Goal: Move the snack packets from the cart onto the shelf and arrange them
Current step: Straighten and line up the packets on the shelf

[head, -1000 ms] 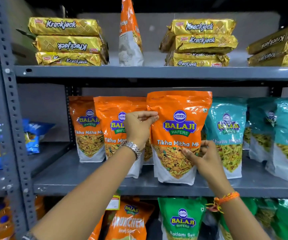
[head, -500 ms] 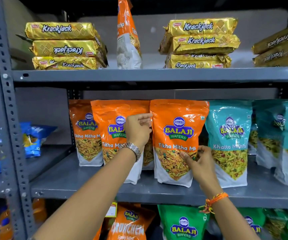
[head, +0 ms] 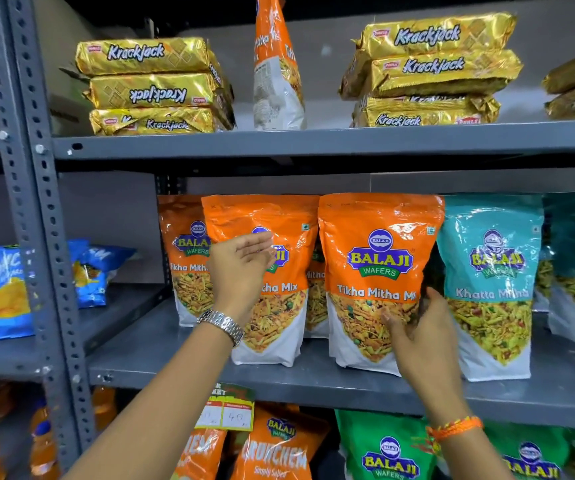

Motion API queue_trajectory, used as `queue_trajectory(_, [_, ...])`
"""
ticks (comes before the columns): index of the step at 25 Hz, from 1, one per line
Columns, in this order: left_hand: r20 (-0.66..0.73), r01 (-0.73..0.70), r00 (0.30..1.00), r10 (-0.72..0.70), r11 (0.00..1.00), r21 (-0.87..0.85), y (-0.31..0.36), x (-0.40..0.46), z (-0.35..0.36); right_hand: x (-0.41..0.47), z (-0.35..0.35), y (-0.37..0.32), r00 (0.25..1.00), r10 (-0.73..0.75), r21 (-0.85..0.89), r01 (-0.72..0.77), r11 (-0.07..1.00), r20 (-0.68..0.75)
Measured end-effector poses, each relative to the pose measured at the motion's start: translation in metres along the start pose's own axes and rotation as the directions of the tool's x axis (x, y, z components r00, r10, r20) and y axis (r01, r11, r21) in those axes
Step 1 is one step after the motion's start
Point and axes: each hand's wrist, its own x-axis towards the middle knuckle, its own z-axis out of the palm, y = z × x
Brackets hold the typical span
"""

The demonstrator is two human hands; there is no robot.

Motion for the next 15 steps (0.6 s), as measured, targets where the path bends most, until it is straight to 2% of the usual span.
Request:
queue_trajectory(3, [-0.082,-0.042,0.996,0.047,0.997,0.058,-0.009,0.003,-0.03,-0.028,0.001,-0.022,0.976,-0.104,0.005,0.107,0.994,-0.189])
queue_trajectory(5, [-0.152,-0.027,0.988,0.034,0.999,0.043,-0.018,0.007,-0.05,-0.047,0.01,-0.044,0.959,-0.197,0.035,0.208,0.977,-0.206])
queue_trajectory(8, [-0.192,0.041,0.981,-0.032,0.998,0.041,-0.036,0.011,-0.074,-0.067,0.037,-0.062,0.955,-0.29,0.123,0.295,0.948,-0.055])
queue_trajectory(10, [-0.14,0.113,0.984,-0.107,0.993,0.038,-0.048,0.012,-0.086,-0.077,0.058,-0.068,0.954,-0.286,0.194,0.265,0.945,0.093])
queue_trajectory(12, [-0.077,0.214,0.975,-0.21,0.976,0.047,-0.061,0.013,-0.098,-0.085,0.077,-0.071,0.939,-0.294,0.21,0.256,0.944,0.177])
queue_trajectory(15, [-0.025,0.312,0.95,-0.311,0.948,0.06,-0.073,0.021,-0.118,-0.093,0.108,-0.087,0.879,-0.355,0.287,0.267,0.92,0.318])
